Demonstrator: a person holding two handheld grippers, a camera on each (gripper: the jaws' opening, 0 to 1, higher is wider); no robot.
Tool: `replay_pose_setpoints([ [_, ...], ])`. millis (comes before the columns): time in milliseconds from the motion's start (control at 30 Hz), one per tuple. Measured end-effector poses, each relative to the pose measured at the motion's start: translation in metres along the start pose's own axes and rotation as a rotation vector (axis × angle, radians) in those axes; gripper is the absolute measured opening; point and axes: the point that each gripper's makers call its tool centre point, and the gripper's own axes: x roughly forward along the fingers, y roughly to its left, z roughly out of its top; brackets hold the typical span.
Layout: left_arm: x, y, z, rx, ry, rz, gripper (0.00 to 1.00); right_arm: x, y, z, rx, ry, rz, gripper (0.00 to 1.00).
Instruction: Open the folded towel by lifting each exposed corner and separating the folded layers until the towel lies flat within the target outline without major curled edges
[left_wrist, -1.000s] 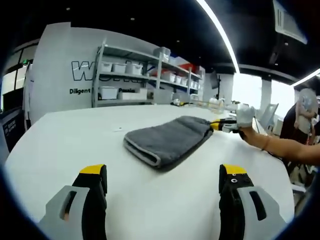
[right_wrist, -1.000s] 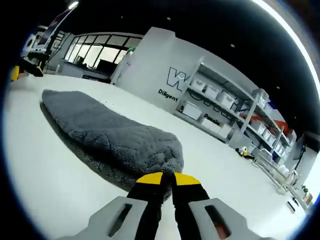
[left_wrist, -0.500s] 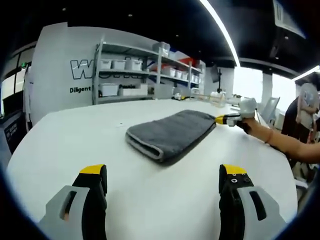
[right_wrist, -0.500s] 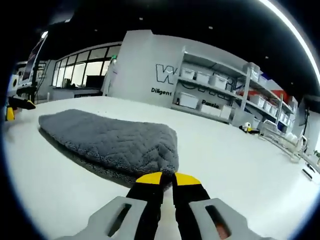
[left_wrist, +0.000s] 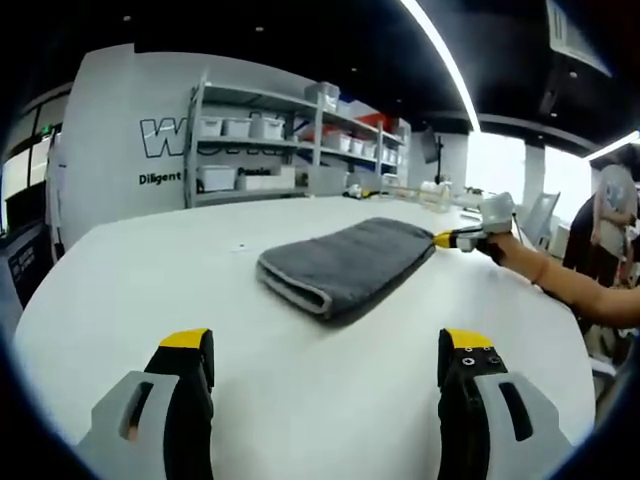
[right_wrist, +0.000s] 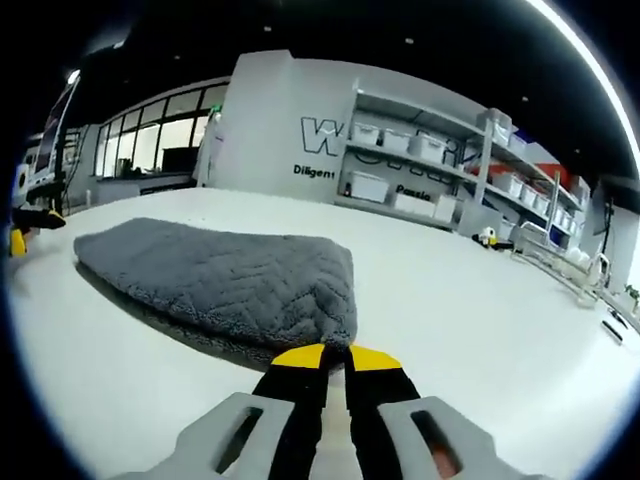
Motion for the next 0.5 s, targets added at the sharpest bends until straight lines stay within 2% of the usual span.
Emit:
replay_pose_setpoints([
  [133,0.0,-0.001,0.001,0.002,-0.003,-0.003,0.91,-0.001,-0.001,0.001,-0.023,-0.008,-0.012,0.09],
  [267,-0.001,0.0,0.002,0.003,-0.004,-0.004,0.91,-0.004,-0.003,0.006,-0.007,-0.023,-0.012,0.2],
  [400,-0.002,-0.002,0.004,0.004,-0.014,-0.01,0.91,-0.008,-0.004,0.004,-0.006,0.014,-0.022,0.35],
  [467,-0.002,-0.002,0.004,0.002,-0.015,-0.011,0.91,-0.01,0.009,0.005,0.025,0.016,0.044,0.45],
  [500,-0.002,-0.001,0.004,0.001,-0.015,-0.011,0.91,-0.011,0.012,0.007,0.011,0.014,0.052,0.51],
])
